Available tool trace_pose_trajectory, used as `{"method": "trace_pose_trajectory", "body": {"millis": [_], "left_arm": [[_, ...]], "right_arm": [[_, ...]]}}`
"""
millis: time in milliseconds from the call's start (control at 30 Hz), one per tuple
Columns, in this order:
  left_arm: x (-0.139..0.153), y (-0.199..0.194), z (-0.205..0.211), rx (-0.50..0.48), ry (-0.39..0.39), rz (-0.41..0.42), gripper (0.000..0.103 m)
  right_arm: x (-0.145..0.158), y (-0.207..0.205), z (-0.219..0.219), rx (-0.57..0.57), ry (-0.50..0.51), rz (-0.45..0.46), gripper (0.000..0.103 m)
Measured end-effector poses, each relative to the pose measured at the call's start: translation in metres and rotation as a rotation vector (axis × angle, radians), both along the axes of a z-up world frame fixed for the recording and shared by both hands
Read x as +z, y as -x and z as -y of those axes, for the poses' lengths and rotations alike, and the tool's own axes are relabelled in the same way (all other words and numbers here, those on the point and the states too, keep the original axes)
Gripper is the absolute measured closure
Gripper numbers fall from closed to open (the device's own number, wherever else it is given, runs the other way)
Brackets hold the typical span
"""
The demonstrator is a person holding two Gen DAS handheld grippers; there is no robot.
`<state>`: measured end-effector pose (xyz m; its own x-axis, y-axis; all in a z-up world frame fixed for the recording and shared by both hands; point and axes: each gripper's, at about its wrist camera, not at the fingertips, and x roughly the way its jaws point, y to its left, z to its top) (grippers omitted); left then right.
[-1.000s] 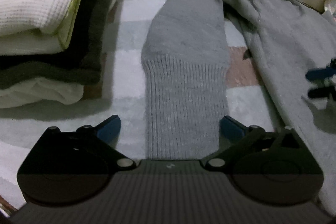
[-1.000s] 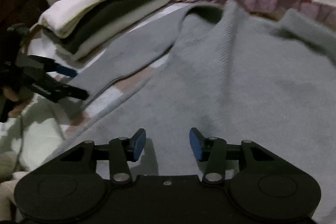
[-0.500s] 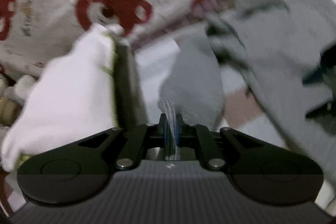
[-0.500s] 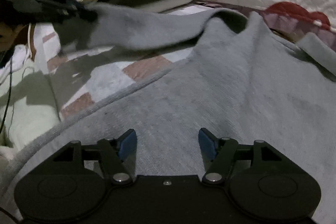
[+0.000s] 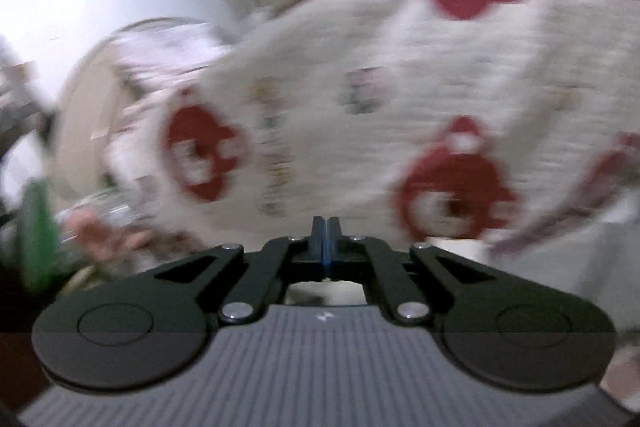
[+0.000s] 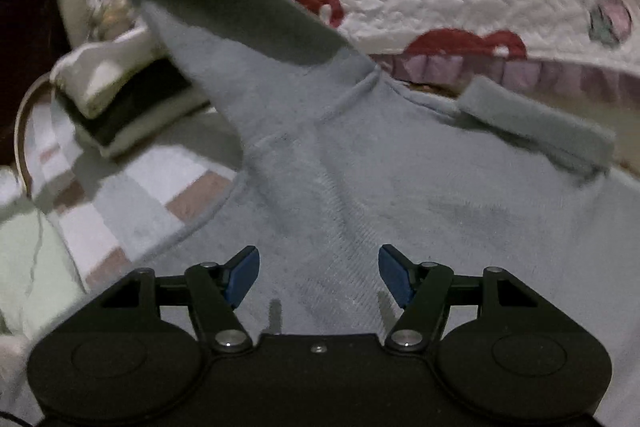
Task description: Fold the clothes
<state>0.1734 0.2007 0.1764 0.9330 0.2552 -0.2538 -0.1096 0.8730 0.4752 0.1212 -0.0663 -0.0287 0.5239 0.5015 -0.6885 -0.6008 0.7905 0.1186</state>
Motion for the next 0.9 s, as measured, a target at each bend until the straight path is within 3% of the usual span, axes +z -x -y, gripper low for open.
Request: {"method": "trace_pose_trajectory", "body": {"millis": [200, 267, 300, 333, 400, 467, 533, 600, 733, 833, 867, 900], "left_arm": [[-0.046, -0.022, -0.035, 0.028, 0.156, -0.222, 0.102], [-0.064, -0.010, -0.024, -0.074, 0.225, -0.285, 0.096], [-0.073, -0.002, -0.015, -0.111, 0.223, -0.301, 0.083], [-0.083, 0.007, -0.006, -0.144, 0.216, -0.315, 0.060], [-0.103, 0.025, 0.012, -0.212, 0.202, -0.342, 0.048], [-0.124, 0.040, 0.033, -0.279, 0.156, -0.374, 0.048], [-0.142, 0.058, 0.055, -0.356, 0.082, -0.387, 0.043], [-0.159, 0.071, 0.075, -0.396, -0.023, -0.390, 0.034], [-0.192, 0.073, 0.095, -0.428, -0.121, -0.495, 0.030], [-0.217, 0.067, 0.098, -0.329, -0.249, -0.451, 0.029], [-0.222, 0.064, 0.097, -0.309, -0.274, -0.443, 0.026], [-0.224, 0.064, 0.096, -0.305, -0.276, -0.442, 0.021]], "right_arm": [[-0.015, -0.004, -0.006, 0.026, 0.039, -0.063, 0.032], [-0.017, -0.004, -0.008, 0.022, 0.039, -0.072, 0.032], [-0.018, -0.003, -0.010, 0.020, 0.038, -0.072, 0.032], [-0.018, -0.001, -0.012, 0.018, 0.037, -0.071, 0.032], [-0.013, 0.005, -0.013, -0.017, 0.011, -0.049, 0.032], [-0.005, 0.007, -0.015, -0.021, -0.049, -0.047, 0.038], [0.000, 0.005, -0.024, 0.000, -0.092, -0.064, 0.051], [0.001, 0.002, -0.040, 0.026, -0.089, -0.079, 0.070], [-0.007, -0.011, -0.068, 0.060, -0.076, -0.104, 0.071], [-0.018, -0.020, -0.083, 0.046, -0.062, -0.139, 0.060], [-0.020, -0.022, -0.088, 0.032, -0.062, -0.148, 0.052], [-0.021, -0.022, -0.090, 0.012, -0.071, -0.152, 0.052]]}}
